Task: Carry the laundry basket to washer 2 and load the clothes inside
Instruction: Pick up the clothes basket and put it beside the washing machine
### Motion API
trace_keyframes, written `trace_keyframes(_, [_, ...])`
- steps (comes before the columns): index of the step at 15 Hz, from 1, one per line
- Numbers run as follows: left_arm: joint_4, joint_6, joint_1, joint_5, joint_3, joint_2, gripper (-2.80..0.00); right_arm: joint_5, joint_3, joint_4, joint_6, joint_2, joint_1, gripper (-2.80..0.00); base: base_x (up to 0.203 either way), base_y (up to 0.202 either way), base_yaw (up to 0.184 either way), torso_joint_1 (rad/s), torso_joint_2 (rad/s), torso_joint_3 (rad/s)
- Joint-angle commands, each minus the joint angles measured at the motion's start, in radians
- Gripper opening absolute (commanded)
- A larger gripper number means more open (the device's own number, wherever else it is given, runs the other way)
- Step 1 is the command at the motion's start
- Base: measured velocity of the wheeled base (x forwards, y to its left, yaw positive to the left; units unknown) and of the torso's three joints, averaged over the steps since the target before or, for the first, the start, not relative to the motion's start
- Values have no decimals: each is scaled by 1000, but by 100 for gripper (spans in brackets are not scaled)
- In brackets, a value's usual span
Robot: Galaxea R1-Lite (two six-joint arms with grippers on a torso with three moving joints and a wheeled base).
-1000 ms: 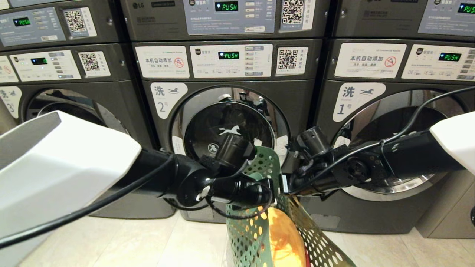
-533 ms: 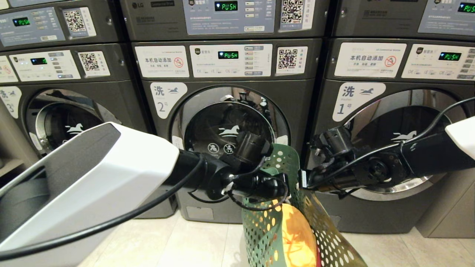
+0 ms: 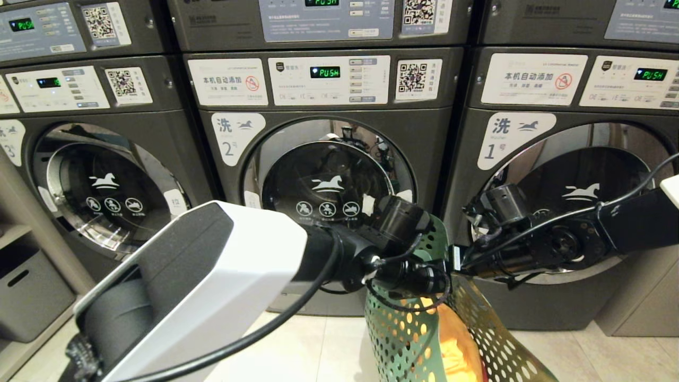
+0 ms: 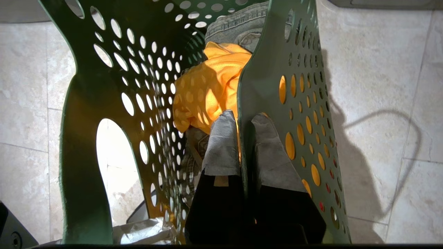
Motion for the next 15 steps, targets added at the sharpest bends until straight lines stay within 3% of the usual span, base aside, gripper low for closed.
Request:
trace_keyframes(1, [12, -4, -13, -1, -62, 56, -280, 1, 18, -1, 3, -12, -19, -280, 0, 0, 0, 2, 8, -171])
trace_keyframes(5, [10, -4, -37, -1, -108, 106, -280, 2, 28, -2, 2, -12, -68, -280, 0, 0, 0, 5, 3, -194])
trace_keyframes(15, [-3, -2, -45, 4, -110, 152, -280, 5, 55, -5, 1, 6, -86, -280, 0, 0, 0, 3, 3, -199])
